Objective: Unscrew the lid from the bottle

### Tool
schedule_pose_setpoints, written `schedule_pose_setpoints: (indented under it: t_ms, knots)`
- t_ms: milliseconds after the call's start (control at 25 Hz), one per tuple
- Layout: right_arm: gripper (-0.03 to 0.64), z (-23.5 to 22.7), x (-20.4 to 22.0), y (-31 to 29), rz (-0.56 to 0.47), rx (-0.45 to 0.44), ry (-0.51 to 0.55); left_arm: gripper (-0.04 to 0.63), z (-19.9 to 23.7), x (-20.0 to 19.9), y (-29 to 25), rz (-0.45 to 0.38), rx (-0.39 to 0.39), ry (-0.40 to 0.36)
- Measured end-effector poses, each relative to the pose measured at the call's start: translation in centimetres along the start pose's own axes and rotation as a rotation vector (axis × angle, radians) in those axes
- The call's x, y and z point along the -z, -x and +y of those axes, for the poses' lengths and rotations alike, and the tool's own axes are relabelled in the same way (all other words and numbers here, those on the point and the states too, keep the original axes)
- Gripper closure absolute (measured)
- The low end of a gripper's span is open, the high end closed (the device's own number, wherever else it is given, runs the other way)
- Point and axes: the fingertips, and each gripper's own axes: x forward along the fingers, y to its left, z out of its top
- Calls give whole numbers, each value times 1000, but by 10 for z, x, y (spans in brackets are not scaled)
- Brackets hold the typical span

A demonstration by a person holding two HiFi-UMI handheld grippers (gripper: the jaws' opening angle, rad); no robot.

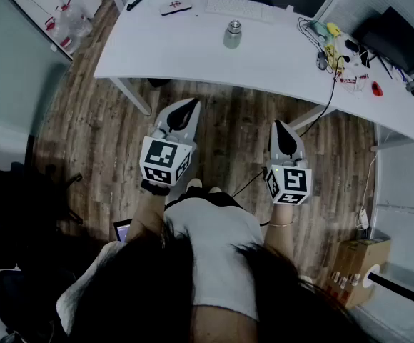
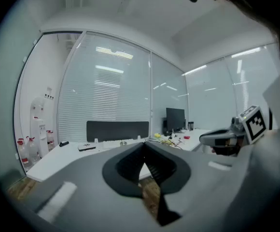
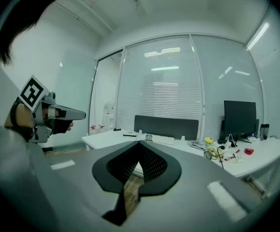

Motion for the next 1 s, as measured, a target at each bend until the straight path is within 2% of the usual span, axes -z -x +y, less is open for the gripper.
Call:
schedule_pose_setpoints:
  t_ms: [200,560,800,1000]
  knots:
    - [614,-6,3,6,-8,-1,1,537,-9,0,0,-5,-8,-8]
    - [612,-19,-3,23,-69,-10,-57,535,-21,1,14,-30,-60,-11]
    - [609,-25,-7,16,-82,-23,-69,534,-22,4,7,-30,-46,13]
    - [565,-31,-6,-5,-70,-38,-79,531,-7,11,-13,-17,-48,34]
